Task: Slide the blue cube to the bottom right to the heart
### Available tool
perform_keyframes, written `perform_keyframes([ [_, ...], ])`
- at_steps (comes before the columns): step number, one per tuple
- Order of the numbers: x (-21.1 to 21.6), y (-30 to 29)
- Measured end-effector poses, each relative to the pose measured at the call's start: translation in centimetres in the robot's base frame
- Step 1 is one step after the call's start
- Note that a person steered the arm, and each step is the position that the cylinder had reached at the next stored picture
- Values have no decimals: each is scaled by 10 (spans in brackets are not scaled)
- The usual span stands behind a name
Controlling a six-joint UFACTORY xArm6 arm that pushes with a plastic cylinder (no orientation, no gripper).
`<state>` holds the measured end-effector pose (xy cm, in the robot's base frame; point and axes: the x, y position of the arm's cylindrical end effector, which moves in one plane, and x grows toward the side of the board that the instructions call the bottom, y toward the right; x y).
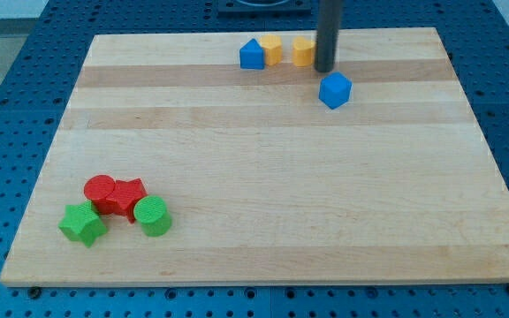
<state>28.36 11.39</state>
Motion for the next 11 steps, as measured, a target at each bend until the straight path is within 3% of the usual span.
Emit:
perform_keyframes([
  [2, 46, 66],
  [4, 80, 37],
  [7, 76, -21],
  [11, 42, -5],
])
